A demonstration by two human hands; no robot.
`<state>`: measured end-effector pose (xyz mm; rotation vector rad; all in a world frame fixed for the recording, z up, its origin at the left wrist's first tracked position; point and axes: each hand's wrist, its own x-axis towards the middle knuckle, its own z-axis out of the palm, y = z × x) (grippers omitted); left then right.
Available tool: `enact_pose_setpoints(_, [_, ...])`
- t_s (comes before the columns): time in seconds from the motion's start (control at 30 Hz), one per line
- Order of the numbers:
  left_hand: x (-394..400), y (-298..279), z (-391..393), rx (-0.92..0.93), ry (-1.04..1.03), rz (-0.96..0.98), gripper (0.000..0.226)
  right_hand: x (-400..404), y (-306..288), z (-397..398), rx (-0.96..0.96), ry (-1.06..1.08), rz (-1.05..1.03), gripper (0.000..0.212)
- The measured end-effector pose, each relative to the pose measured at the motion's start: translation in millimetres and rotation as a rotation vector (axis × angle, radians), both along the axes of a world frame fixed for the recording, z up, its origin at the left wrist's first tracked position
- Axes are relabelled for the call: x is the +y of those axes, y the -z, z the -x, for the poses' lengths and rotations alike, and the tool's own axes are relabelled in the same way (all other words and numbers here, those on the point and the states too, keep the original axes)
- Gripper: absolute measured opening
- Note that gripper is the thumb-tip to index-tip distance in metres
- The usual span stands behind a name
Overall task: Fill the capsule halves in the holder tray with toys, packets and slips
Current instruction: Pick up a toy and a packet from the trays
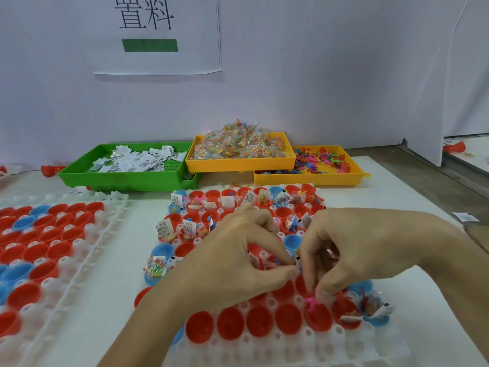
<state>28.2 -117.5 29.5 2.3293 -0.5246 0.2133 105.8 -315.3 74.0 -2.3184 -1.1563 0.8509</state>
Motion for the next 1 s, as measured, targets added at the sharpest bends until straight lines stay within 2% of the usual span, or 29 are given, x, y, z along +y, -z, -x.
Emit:
enact_pose_setpoints(0.03, [2,1,-2,-0.059,-0.012,-0.029,0.006,0,2,0,-0.04,-0.002,0.037,0.012])
enact_pose_setpoints(0.13, [4,2,-6,-0.115,-0.031,-0.011,0.006,-1,14,-1,-0.363,-0.059,0.23,0.031])
enact_pose_setpoints(0.2, [6,4,-7,-0.118,-0.034,-0.004,0.008,0,15,0,-0.441,-0.069,0.222,0.03])
enact_pose_setpoints(0.27, [7,4,-8,-0.132,-0.066,0.015,0.008,-1,12,-1,-0.405,-0.068,0.202,0.026])
enact_pose_setpoints(0.37, [8,5,-10,-0.151,-0.119,0.039,0.007,0,2,0,-0.102,-0.008,0.059,0.014])
enact_pose_setpoints(0.4, [8,6,-11,-0.154,-0.131,0.056,0.007,0,1,-1,-0.063,-0.011,0.027,0.014])
enact_pose_setpoints(0.6, [9,4,-13,-0.208,-0.203,0.116,0.007,-3,2,-7,-0.013,-0.003,-0.053,0.014])
enact_pose_setpoints(0.77, [15,1,-15,-0.211,-0.323,0.247,0.013,-14,-4,-14,-0.01,0.067,-0.249,0.008])
enact_pose_setpoints(0.87, [25,2,-18,-0.195,-0.421,0.333,0.019,-19,-3,-21,0.01,0.151,-0.369,0.009])
enact_pose_setpoints(1.0, [47,2,-21,-0.203,-0.645,0.401,0.026,-21,3,-28,0.007,0.178,-0.415,0.009])
